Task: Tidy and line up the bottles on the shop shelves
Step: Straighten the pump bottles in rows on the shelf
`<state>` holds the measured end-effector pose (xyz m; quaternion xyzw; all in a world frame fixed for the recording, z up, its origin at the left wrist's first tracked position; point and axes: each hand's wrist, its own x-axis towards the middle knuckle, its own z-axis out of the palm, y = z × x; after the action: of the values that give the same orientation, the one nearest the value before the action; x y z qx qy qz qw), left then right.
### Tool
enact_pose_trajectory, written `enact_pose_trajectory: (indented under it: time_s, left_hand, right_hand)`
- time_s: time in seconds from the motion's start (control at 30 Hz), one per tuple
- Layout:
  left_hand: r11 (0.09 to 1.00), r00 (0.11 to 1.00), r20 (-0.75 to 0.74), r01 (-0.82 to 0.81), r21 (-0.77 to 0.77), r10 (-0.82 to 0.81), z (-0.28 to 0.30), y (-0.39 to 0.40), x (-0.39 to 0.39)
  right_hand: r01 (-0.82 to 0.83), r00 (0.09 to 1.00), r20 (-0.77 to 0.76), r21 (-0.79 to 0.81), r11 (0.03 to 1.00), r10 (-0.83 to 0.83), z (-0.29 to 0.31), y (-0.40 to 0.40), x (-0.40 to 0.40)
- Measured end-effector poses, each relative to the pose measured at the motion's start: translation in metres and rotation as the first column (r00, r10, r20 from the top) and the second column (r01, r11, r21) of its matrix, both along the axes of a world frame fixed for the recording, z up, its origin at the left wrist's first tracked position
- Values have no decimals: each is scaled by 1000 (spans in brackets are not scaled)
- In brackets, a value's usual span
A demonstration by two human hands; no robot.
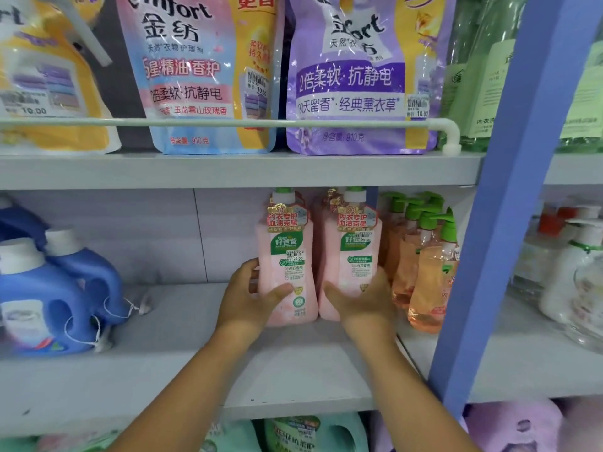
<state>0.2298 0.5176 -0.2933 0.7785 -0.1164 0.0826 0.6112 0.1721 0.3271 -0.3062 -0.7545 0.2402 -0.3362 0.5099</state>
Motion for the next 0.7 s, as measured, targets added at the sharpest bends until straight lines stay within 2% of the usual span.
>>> enact_pose_trajectory:
  time_s: [0.1,0.17,0.23,0.3,0.33,0.37,0.43,0.5,0.57,0.63,0.7]
  left_hand:
    - [999,1000,-3,28,-28,-28,4,-5,-14]
    - [992,996,14,86,-95,-85,0,-9,-25]
    - [980,994,19,107,-169,-105,-9,-11,-35]
    - [988,1000,21,-3,-156,6,-16,-8,-43]
    - [982,998,-25,-57,-182,53,-18,-4,-45]
    - [957,994,-102,-75,-280,49,-17,0,-48]
    - [916,972,-232,-54,-398,-43,-14,8,-53]
    - [946,966,-248,-16,-323,-69,-8,15,-62]
    - [983,979,-200,1,-183,-38,-4,20,-77]
    - [997,989,-139,-53,-49,45,-2,26,-97]
    - [996,989,-117,-90,9,91,-2,36,-117]
  right_hand:
    - [42,986,-158,-99,994,-57,0,-1,-4]
    - [42,976,-208,-134,990,-69,-1,-1,-3]
    - [31,977,-206,-143,989,-60,-2,3,-3]
    - [38,985,-162,-126,991,-59,-3,5,-5]
    - [39,987,-151,-116,992,-56,-2,5,-6]
    - [31,986,-158,-105,994,-48,-1,5,-8]
    - [4,979,-204,-66,998,-18,2,4,-12]
    - [-42,983,-178,7,999,42,1,6,-20]
    - [-97,992,-78,75,992,103,-1,12,-37]
    - [-172,984,-36,88,981,175,0,22,-61]
    - [-263,964,-32,73,962,265,2,34,-89]
